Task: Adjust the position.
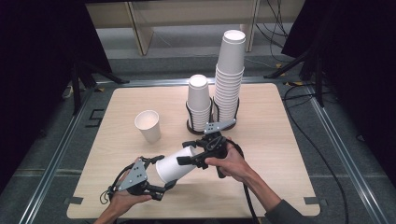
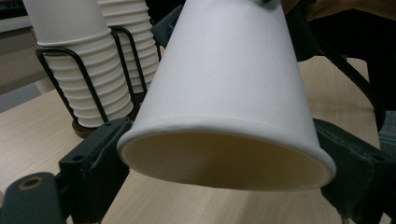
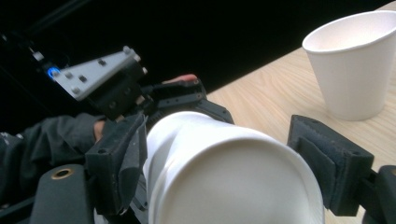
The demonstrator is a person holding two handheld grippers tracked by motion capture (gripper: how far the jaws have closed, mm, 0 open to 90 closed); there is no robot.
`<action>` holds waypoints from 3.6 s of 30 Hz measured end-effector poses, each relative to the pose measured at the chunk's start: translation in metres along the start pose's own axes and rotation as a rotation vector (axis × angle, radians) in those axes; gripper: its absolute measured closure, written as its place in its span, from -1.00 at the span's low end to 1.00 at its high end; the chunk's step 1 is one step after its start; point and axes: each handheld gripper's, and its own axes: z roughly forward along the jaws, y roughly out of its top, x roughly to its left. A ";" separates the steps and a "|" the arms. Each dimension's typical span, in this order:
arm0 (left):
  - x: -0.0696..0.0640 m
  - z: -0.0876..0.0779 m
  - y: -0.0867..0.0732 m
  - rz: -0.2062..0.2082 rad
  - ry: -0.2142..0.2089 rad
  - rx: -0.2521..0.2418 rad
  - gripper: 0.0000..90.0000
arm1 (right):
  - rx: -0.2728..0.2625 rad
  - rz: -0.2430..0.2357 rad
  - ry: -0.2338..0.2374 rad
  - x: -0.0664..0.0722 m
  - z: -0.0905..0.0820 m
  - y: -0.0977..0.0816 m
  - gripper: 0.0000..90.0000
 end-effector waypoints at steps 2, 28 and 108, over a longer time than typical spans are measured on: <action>-0.001 0.001 0.000 -0.001 -0.007 0.000 -0.76 | 0.024 0.010 -0.007 0.002 0.001 -0.001 -0.50; 0.001 -0.001 0.005 0.048 -0.079 0.092 -0.73 | 0.414 -0.447 -0.185 0.037 -0.007 0.016 -0.63; 0.000 -0.004 0.007 0.122 -0.168 0.121 -0.74 | 0.688 -0.611 -0.147 0.049 0.024 -0.003 -0.54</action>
